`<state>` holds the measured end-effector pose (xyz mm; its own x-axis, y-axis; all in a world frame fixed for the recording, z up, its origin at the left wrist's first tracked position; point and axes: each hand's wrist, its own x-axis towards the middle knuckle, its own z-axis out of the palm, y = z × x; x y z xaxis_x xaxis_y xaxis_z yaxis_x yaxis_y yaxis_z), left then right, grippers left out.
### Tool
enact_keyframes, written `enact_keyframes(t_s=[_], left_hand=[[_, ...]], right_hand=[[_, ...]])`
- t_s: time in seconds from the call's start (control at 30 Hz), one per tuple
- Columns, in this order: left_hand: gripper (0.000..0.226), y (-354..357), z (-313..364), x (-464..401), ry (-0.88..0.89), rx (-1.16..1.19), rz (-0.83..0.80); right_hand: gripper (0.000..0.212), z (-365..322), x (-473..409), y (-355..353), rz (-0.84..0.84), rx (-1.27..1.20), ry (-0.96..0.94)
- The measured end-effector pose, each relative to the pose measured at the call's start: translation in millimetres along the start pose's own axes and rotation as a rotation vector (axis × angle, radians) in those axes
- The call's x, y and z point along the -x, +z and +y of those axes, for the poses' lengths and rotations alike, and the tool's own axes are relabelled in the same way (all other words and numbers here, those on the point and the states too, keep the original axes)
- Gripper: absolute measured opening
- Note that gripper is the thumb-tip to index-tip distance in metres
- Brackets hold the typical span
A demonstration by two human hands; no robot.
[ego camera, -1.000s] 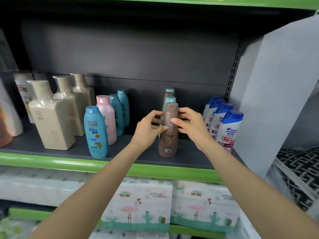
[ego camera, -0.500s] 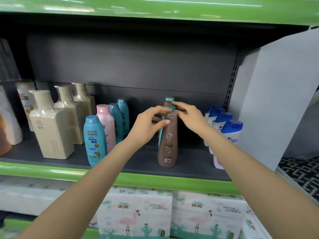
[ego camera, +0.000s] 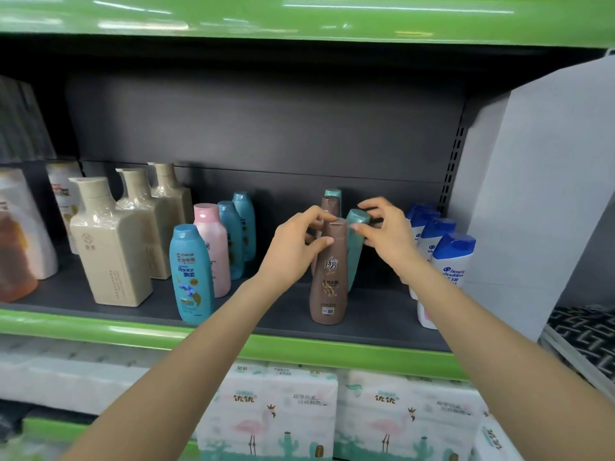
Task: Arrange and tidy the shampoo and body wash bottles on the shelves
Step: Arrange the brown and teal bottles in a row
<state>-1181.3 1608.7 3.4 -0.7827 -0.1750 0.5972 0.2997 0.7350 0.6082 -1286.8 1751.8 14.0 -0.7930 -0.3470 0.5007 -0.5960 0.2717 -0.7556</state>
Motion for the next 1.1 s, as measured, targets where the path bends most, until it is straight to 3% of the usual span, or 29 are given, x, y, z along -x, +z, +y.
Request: enact_keyframes(t_s=[0.23,0.4,0.53,0.73,0.97,1.1], left_hand=[[0.034,-2.6,3.5,1.9,-0.051,0.027,-0.037],[0.046,4.5,17.5,12.0,0.008,-0.056,0.085],[0.039,9.3,31.5,22.5,0.126,-0.11,0.174],[0.045,23.4,36.1,38.5,0.063,0.067,-0.089],[0.072,38.6,25.4,51.7,-0.003,0.061,-0.255],[0.084,41.0,19.8,58.2,-0.02,-0.05,-0.253]], right_hand=[[0.028,-14.0,29.0,-27.9,0.051,-0.013,-0.019],[0.025,-23.1,46.9,-45.0,0.087,-0.063,-0.012],[0.025,-29.1,55.5,-56.6,0.108,-0.125,0.006],[0.026,-23.9,63.8,-63.5,0.167,-0.399,0.163],[0.02,-14.6,70.0,-63.2,0.266,-0.583,0.281],[0.023,-9.1,76.8,-60.8,0.289,-0.662,0.374]])
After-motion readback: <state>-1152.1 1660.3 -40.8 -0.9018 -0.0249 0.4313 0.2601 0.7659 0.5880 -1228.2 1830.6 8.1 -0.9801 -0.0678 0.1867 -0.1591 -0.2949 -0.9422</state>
